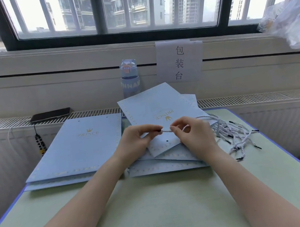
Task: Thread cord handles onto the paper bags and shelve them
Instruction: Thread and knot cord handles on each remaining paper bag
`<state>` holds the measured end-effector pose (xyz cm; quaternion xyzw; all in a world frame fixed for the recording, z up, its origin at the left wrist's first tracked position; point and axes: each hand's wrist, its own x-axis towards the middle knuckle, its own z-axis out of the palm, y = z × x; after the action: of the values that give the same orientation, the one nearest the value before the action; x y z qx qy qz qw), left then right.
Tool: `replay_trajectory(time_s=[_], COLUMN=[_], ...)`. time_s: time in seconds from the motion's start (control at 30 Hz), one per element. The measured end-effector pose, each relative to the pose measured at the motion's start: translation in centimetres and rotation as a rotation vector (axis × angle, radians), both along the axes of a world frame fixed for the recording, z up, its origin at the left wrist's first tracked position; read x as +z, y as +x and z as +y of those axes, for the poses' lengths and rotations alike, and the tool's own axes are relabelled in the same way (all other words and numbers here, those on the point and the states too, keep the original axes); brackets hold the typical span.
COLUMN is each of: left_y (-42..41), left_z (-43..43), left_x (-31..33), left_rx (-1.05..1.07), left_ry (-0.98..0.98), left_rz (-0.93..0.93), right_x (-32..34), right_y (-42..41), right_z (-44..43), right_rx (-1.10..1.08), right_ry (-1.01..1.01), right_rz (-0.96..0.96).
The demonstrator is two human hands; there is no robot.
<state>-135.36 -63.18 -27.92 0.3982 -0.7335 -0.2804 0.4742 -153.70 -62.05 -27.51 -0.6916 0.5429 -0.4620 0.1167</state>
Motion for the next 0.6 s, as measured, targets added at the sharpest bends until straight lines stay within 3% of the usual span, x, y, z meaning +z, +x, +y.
replay_trajectory(time_s=[0.07, 0.17, 0.3, 0.4, 0.47, 0.53, 0.6], left_y=[0.0, -0.1, 0.0, -0.1, 0.0, 0.1, 0.3], left_z=[0.1, 0.3, 0.1, 0.1, 0.1, -0.1, -0.3], left_x=[0.0, 0.2, 0.0, -0.1, -0.1, -0.4, -0.6], left_rx=[0.0, 0.003, -0.011, 0.022, 0.087, 0.143, 0.153], left_ry=[0.021, 0.034, 0.047, -0.026, -0.105, -0.159, -0.09], left_rz=[0.011, 0.028, 0.032, -0.043, -0.195, -0.509, -0.786], right_x=[-0.3, -0.6, -0.9, -0.8, -0.7, -0.7, -0.7], right_y=[0.2, 0.5, 1.0, 1.0, 0.5, -0.1, -0.7], right_z=[-0.1, -0.4, -0.2, -0.4, -0.7, -1.0, -1.2], right_rx=[-0.055, -0.006, 0.182, 0.187, 0.172, 0.179, 0.203], right_ry=[-0.204, -0.341, -0.246, -0.2, -0.191, -0.131, -0.069], right_rz=[0.177, 0.193, 0.154, 0.104, 0.121, 0.178, 0.242])
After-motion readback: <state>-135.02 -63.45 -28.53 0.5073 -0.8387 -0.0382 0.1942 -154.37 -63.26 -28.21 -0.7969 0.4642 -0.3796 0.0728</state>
